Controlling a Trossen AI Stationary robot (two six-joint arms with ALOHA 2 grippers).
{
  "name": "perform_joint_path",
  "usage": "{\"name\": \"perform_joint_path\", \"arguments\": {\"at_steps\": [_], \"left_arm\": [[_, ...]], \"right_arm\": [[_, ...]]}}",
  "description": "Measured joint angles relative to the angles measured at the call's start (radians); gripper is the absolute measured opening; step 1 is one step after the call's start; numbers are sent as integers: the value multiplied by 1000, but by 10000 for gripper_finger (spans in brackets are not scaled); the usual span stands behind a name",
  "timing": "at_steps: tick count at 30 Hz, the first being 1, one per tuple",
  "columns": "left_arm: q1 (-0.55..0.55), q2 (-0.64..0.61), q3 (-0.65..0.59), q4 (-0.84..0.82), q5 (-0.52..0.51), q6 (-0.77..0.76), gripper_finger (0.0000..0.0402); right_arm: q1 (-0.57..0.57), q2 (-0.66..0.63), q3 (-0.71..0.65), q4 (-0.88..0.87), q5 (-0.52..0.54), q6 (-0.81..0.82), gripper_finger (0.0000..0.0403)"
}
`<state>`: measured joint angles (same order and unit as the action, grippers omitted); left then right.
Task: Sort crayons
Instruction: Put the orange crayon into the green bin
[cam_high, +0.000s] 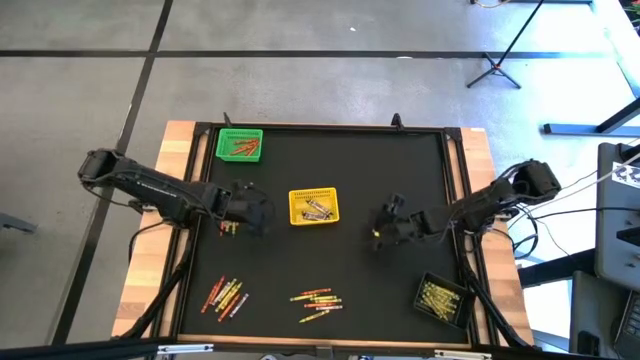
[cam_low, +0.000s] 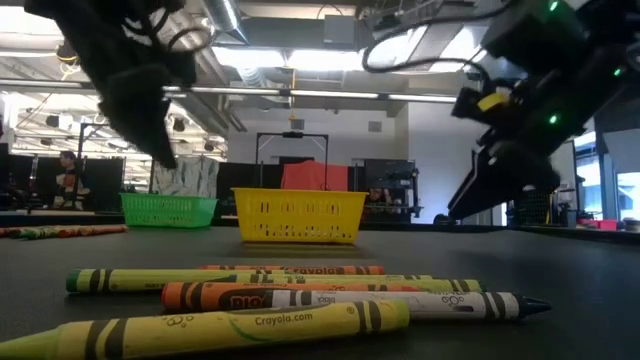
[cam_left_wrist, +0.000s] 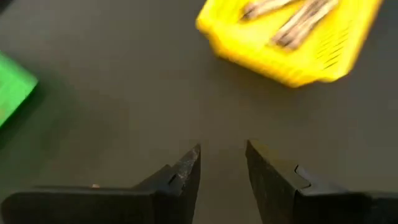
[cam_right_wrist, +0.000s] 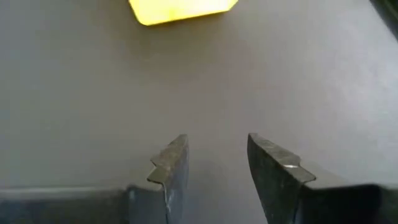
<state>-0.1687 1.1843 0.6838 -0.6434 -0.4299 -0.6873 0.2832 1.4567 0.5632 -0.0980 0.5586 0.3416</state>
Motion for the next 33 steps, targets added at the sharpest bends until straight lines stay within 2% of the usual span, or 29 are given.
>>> {"name": "perform_joint_path", "arguments": {"at_steps": [5,7,12,17,26,29,33], "left_arm": [[17,0,0,-111,-13,-86,114],[25,-1,0,-141,-12,-89,114],[77,-4,0,-211,-8,-89,114],[135,-4,0,-254,-14,-87,114],[220,-4,-39,-235,-29,-70,114],[253,-3,-42,-219,-17,-71,114],[295,-3,-42,-183,38,-89,114]], "right_arm": [[-79,-14,-65,61,25,-63,160],[-112,-42,-83,129,4,-107,160],[-247,-154,-104,277,-208,-295,160],[-366,-222,-145,373,-330,-346,160],[-375,-229,-353,894,-342,-271,160],[-375,-229,-388,968,-342,-238,160],[-375,-228,-393,962,-343,-219,160]]}}
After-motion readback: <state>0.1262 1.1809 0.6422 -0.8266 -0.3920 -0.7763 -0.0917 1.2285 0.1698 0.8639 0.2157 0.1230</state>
